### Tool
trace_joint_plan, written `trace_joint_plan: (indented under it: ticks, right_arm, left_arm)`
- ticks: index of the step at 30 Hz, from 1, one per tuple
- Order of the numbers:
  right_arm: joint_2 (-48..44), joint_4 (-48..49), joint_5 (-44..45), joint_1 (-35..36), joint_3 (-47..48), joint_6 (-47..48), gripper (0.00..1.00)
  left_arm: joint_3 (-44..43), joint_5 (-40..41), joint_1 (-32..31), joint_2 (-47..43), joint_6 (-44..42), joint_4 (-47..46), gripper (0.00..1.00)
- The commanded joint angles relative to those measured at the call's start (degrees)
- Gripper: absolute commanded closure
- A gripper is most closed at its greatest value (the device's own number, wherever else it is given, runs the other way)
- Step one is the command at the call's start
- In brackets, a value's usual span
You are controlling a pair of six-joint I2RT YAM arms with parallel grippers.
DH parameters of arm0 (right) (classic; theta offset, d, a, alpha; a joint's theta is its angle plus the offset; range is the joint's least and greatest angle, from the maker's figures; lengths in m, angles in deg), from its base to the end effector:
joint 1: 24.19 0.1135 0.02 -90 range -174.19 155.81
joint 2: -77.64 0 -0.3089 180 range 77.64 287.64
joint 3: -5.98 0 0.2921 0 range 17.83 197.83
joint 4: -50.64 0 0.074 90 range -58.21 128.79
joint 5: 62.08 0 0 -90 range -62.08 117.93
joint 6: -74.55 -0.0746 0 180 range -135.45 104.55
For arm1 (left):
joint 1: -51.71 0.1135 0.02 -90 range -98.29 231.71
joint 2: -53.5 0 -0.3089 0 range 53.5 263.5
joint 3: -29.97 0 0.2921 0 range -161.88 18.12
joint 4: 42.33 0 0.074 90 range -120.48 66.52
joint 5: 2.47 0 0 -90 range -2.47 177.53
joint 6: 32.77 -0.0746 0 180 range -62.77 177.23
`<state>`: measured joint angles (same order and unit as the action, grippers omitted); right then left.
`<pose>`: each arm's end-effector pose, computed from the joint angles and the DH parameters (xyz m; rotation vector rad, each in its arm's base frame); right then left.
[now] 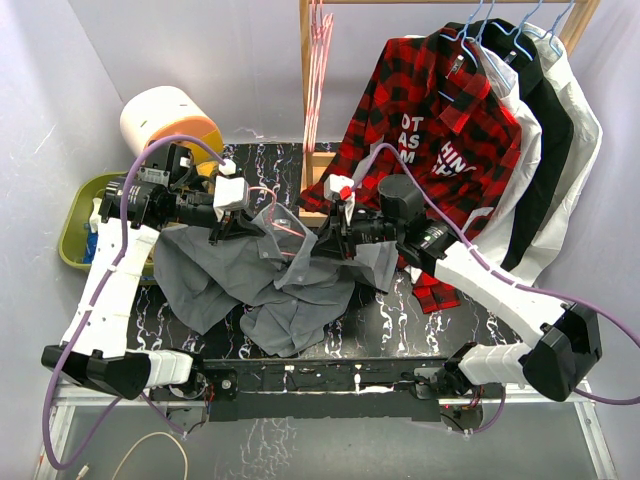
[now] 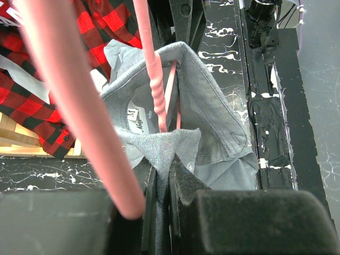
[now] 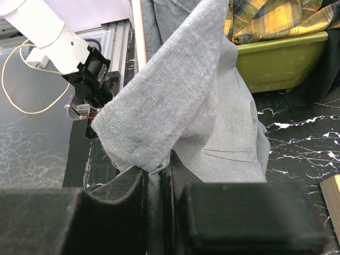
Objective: Place the shirt on the hanger
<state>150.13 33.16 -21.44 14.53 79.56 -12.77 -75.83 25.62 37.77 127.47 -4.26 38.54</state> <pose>0.2273 0.2548 0.3791 -1.2344 1.4882 1.2222 0.2311 -0.1252 0.4820 1.5540 1.2882 -0.7846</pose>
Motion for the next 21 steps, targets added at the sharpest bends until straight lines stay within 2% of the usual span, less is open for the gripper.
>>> trace_joint_plan:
  ticks: [1, 6, 10, 13, 15, 17, 19, 21]
  right_arm:
    - [0.82, 6.96, 2.40, 1.20, 3.57, -1.79, 0.87]
    - [1.32, 9.24, 4.05, 2.22, 3.21, -1.71, 0.92]
    - [1.17, 11.25, 4.77, 3.20, 2.33, -2.00, 0.92]
    - [0.25, 12.74, 9.11, 3.70, 0.46, -2.65, 0.92]
    - [-2.06, 14.75, 17.15, 3.81, -2.41, -6.09, 0.92]
    - [-4.95, 14.20, 23.79, 3.79, -5.19, -9.35, 0.92]
    - [-8.07, 12.72, 27.20, 3.75, -7.99, -10.94, 0.92]
    - [-11.38, 12.02, 29.68, 3.82, -11.54, -13.35, 0.92]
  left_arm:
    - [0.25, -4.37, -0.63, -0.14, -0.80, 0.64, 1.00]
    - [0.26, -4.59, -0.61, -0.07, -0.89, 0.75, 1.00]
    - [0.26, -4.27, -0.60, -0.01, -1.10, 0.77, 1.00]
    - [0.47, -3.77, -0.57, -0.12, -0.78, 0.62, 1.00]
    - [1.24, -2.17, -0.50, -0.51, 2.76, -1.85, 1.00]
    - [2.45, 1.98, -0.52, -1.13, 7.77, -6.05, 0.89]
    - [3.37, 6.68, -0.56, -1.89, 9.49, -7.91, 0.72]
    - [4.82, 11.46, -0.58, -2.75, 11.98, -10.37, 0.47]
